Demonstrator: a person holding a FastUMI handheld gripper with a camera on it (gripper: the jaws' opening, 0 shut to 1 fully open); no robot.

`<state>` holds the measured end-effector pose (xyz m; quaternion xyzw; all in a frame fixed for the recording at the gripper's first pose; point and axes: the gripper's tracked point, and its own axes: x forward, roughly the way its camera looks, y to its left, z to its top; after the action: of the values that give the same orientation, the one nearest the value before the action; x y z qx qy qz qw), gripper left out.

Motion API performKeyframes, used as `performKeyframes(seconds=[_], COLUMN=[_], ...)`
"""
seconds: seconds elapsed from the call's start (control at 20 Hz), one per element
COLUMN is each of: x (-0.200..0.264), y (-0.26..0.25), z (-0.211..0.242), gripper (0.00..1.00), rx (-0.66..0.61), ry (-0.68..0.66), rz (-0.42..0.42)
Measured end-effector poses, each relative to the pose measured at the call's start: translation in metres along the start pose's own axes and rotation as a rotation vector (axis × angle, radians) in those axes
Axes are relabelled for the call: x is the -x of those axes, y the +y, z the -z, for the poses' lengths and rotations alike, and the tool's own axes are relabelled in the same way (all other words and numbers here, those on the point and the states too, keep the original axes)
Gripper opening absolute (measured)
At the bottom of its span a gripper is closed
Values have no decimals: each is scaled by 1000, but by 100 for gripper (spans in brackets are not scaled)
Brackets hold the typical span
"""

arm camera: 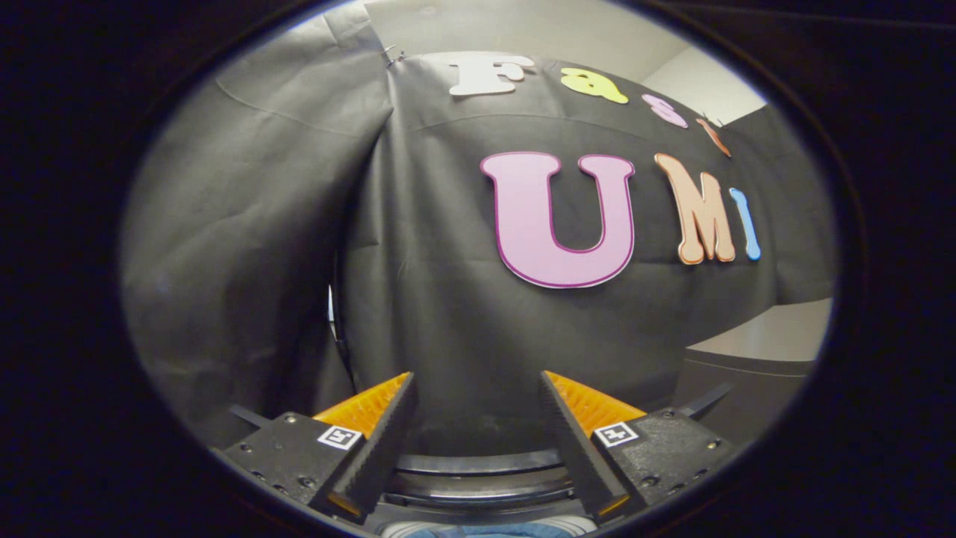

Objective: Put the clothes into the washing machine and then close the washing machine lid.

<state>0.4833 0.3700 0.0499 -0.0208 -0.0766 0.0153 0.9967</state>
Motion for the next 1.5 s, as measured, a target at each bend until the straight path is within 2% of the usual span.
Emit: performKeyframes(seconds=[0.2,1.1,1.35,1.5], x=[-1,0,1,-2], y=[2,1,0,4], z=[-2,0,3,12], gripper=[97,97,97,96], rx=[-6,-1,-5,-29], ry=[-33,-22,26,135], rz=[-13,-9,-9,0])
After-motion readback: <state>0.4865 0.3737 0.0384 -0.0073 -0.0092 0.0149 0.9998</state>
